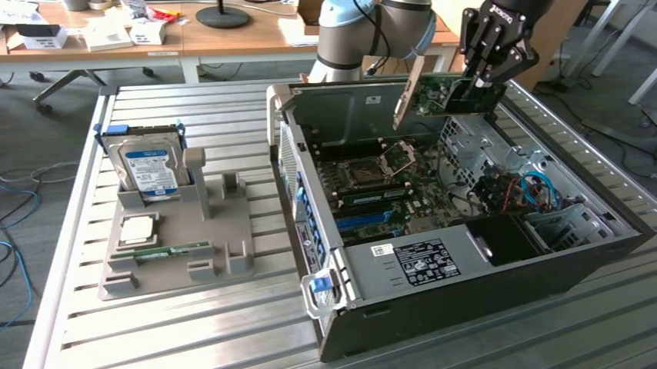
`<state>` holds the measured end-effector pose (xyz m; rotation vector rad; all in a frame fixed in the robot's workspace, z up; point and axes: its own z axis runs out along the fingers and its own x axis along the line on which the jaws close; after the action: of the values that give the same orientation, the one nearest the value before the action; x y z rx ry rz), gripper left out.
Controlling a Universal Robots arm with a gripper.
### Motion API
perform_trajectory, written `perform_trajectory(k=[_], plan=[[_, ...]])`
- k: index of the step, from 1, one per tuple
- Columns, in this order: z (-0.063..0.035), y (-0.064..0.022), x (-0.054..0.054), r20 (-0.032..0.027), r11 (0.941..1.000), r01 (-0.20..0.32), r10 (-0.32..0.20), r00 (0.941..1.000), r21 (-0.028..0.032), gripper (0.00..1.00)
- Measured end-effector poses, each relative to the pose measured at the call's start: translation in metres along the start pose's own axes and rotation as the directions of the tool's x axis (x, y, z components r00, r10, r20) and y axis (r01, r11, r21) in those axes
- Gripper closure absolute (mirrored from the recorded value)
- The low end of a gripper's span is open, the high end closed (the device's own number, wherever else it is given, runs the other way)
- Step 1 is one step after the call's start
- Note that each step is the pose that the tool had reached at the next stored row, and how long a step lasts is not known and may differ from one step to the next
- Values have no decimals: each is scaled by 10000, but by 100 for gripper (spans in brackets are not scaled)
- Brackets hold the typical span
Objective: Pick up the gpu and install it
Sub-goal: 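Insert the gpu into the slot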
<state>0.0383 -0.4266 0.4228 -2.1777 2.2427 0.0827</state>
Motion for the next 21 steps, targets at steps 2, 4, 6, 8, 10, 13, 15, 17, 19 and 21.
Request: perform_trajectory(k=[2,4,6,8,10,13,15,17,19,21], plan=[[1,40,1,-1,10000,1,-1,10000,1,74],[3,87,3,0,10000,0,0,10000,1,74],[5,130,4,0,10000,2,-2,10000,2,74],[8,173,5,0,10000,5,-5,10000,3,74],[10,204,8,-3,10000,8,-8,10000,3,74],[23,229,15,0,10000,13,-13,10000,3,74],[33,239,16,-1,10000,14,-14,10000,3,74],[37,246,17,-1,10000,15,-15,10000,3,74],[37,246,17,-2,10000,17,-17,10000,2,74],[37,246,17,-2,10000,16,-16,10000,3,74]])
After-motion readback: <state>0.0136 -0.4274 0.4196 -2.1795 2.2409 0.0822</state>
